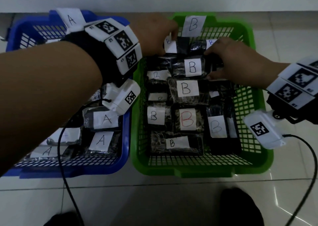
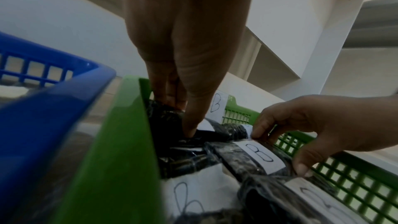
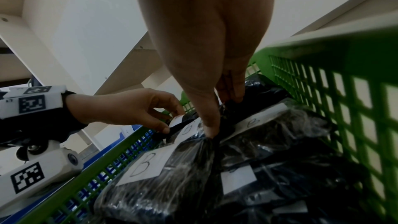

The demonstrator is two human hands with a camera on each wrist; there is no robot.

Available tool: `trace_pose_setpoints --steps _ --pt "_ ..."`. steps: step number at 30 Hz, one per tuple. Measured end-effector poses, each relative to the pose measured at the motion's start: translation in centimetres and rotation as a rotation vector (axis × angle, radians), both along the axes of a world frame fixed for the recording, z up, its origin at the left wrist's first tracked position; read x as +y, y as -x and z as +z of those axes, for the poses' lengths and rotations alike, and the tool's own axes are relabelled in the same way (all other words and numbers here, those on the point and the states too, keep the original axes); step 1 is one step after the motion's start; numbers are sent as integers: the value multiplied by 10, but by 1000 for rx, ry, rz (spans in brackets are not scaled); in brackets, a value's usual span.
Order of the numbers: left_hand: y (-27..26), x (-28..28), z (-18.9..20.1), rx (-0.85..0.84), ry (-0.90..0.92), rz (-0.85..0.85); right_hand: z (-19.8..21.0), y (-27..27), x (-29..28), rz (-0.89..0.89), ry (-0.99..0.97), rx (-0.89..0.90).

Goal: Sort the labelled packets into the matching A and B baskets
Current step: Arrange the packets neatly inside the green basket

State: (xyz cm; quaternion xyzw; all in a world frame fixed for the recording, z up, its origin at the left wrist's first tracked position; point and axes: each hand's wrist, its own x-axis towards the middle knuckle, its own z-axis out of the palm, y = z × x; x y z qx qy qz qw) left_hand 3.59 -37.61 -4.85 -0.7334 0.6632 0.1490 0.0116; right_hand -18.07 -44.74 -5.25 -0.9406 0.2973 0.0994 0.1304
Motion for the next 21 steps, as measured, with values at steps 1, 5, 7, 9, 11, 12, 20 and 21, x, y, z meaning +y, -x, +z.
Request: trace_pose_setpoints --steps 1,5,7,9,11,12,20,21 --pt "1 -1 0 -14 -11 -1 0 0 -1 -3 -1 5" --pt "4 -6 4 -104 -69 -55 1 0 -4 -4 -8 5" --pt "2 -8 10 -129 -124 -103 0 -1 -4 4 -14 1" --pt "-5 -7 16 -166 -201 -140 -1 0 -5 12 -20 -7" --pt "-11 -5 20 -221 -231 -176 -1 0 -7 25 -23 -10" --pt "-13 -5 20 -261 -219 -192 0 1 -7 30 -28 -7" --pt "-10 0 19 -339 -242 -240 4 6 -16 -38 79 -47" --pt "-7 0 22 -346 -277 -232 3 6 -17 -45 88 -39"
